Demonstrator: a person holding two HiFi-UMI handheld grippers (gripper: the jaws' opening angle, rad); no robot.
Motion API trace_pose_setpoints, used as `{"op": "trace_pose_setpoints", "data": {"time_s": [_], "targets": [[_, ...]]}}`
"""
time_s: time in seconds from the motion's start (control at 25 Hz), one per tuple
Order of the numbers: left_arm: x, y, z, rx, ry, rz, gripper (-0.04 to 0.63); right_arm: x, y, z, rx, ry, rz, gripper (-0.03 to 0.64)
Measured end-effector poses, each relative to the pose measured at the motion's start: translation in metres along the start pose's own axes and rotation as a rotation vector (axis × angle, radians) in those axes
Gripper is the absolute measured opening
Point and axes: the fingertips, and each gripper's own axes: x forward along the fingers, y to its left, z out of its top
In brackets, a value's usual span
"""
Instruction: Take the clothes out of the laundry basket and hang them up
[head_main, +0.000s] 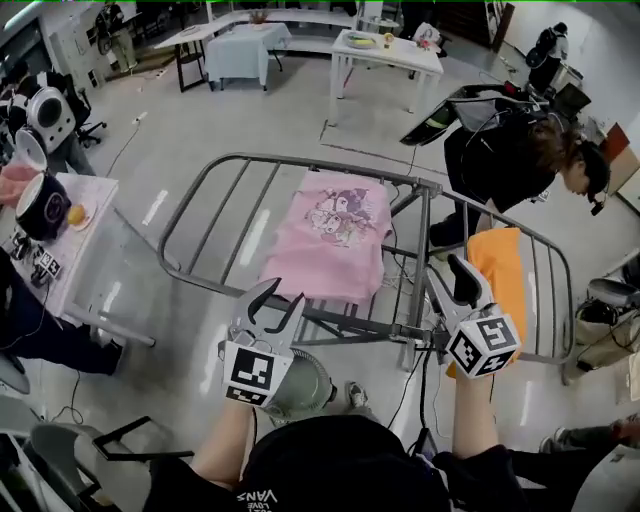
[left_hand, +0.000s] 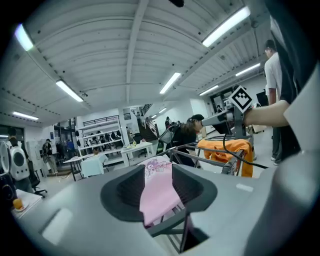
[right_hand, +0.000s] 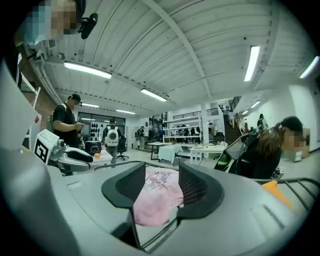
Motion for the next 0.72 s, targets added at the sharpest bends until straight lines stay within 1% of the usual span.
{"op": "trace_pose_setpoints", "data": {"time_s": [0.16,0.36,0.6,0.72], "targets": [[-0.016,0.011,-0.006,0.002,-0.041,-0.037,0.141,-0.019,0.030,-0.007,0.025,-0.030,-0.074,0.202],[-0.037,0.023,-0.019,0.001,-0.065,-0.103,0.141,-0.032,0.074,-0.028,0.099,-0.046,-0.121,0.198],[-0.059,0.038,-0.039,-0.030,-0.072,-0.139,0.141,-0.033,0.126,-0.048,0.135,-0.031,-0.133,0.184],[-0.066,0.042,-0.048,-0.045,-0.066,-0.162,0.140,-0.034,0.146,-0.054,0.141,-0.020,-0.135,0.160]]}}
